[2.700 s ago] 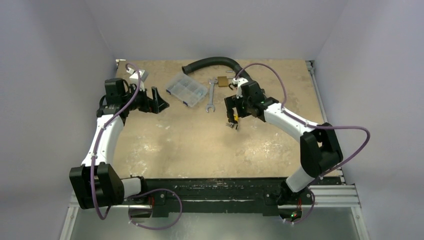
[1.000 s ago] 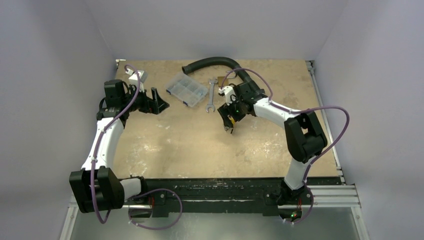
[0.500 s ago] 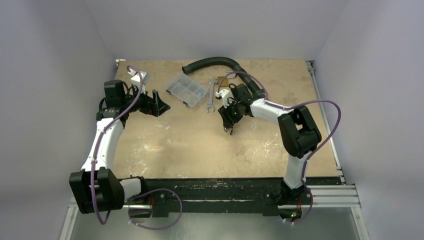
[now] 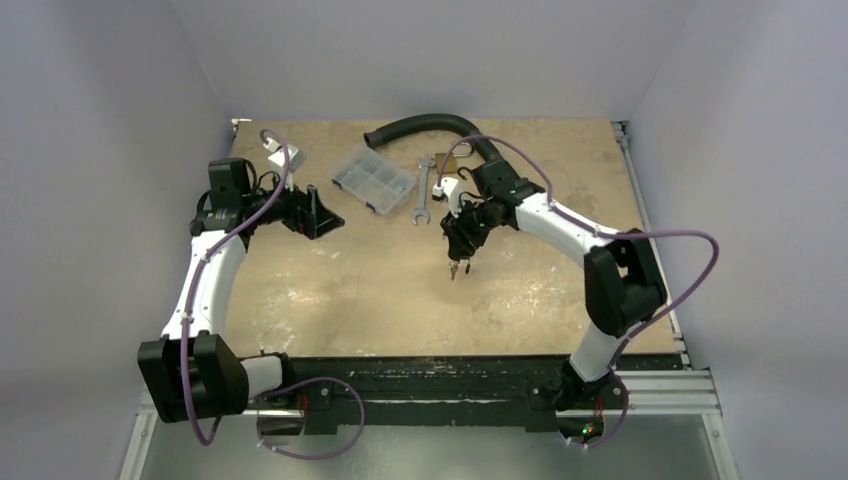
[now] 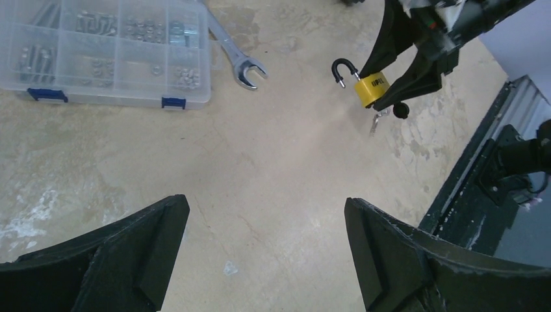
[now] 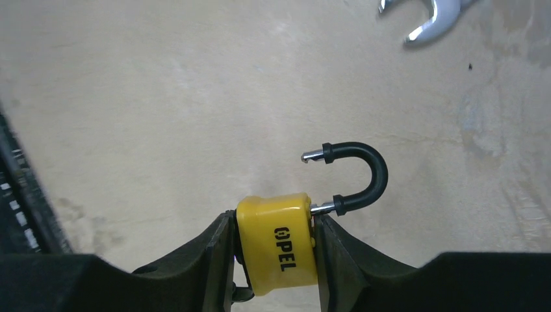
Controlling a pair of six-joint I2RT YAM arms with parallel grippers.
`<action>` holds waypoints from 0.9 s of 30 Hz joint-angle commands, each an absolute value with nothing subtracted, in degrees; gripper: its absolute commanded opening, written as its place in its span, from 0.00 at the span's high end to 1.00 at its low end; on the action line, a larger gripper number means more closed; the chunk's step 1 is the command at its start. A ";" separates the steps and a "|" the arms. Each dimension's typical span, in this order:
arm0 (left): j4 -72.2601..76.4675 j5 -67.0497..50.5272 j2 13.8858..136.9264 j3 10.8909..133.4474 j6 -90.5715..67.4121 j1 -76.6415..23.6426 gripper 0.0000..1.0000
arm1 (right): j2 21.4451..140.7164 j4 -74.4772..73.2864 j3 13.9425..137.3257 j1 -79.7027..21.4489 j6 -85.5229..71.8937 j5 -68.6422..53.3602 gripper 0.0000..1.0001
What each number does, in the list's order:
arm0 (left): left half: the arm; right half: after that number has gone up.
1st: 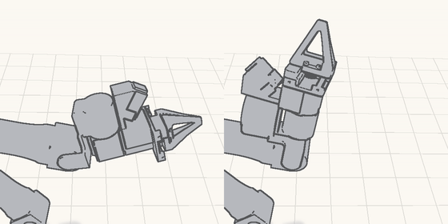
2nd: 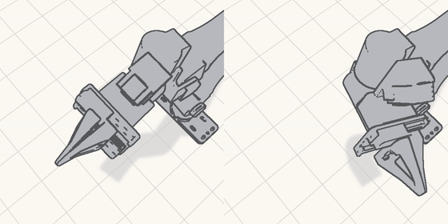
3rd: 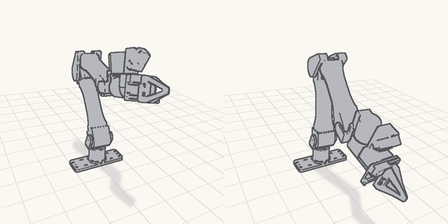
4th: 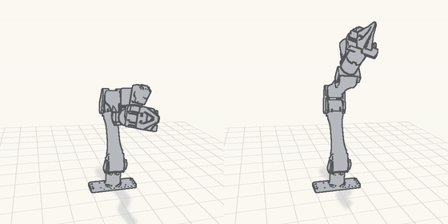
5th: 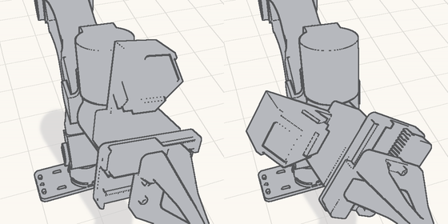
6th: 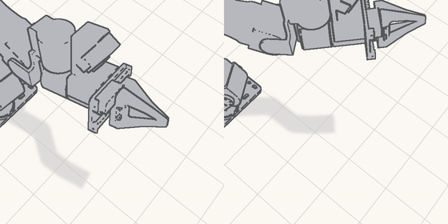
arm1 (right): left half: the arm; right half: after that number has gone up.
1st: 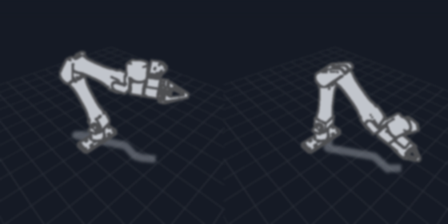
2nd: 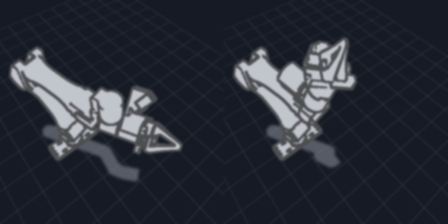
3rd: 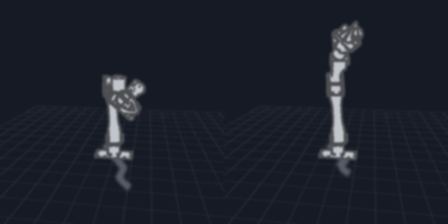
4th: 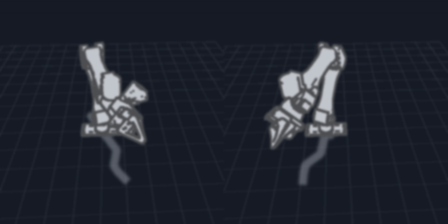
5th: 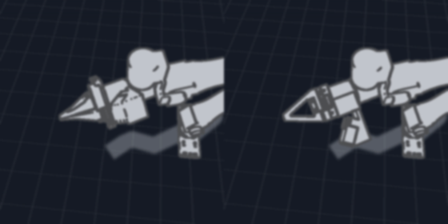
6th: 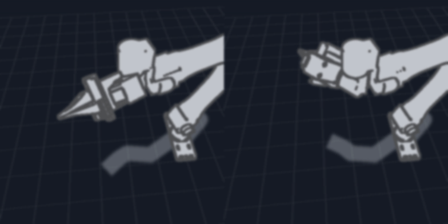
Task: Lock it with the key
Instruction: Pick up the lock from the center of the board.
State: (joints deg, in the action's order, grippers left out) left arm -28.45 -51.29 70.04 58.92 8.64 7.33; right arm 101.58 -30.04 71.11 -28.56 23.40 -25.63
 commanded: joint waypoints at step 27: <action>-50.90 -83.72 81.51 64.51 25.19 -11.83 0.15 | 79.58 -46.38 79.19 -52.18 46.91 -30.08 0.92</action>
State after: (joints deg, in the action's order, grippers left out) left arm -35.75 -76.14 80.07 61.49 8.75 -9.32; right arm 79.48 -46.17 78.63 -50.37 42.46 -35.68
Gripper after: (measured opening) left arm 0.866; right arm 0.478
